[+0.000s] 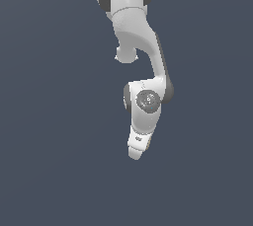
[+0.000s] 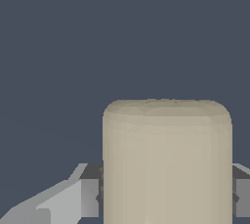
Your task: Pick up the object and move it to a goal position.
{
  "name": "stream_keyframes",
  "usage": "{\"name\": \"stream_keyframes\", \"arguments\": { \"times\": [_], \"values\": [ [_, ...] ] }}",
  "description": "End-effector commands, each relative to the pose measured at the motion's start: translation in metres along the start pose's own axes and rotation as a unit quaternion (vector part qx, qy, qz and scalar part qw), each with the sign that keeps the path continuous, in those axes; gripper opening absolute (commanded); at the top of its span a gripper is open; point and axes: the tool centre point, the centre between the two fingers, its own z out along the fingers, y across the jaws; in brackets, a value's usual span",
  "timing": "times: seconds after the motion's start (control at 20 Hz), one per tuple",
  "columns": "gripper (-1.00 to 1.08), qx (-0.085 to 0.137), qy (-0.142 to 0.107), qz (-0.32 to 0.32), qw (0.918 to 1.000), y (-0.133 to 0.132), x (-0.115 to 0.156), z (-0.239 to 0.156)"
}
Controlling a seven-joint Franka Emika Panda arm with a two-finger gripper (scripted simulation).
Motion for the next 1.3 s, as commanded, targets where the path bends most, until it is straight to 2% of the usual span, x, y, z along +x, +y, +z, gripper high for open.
{"name": "stream_keyframes", "arguments": {
  "times": [0.0,0.35,1.25],
  "values": [
    [-1.00,-0.001,0.000,0.000,1.0000,0.002,-0.006,-0.006],
    [-1.00,-0.001,0.000,0.001,1.0000,0.010,-0.044,-0.043],
    [-1.00,-0.001,0.001,0.000,1.0000,0.048,-0.197,-0.196]
  ]
}}
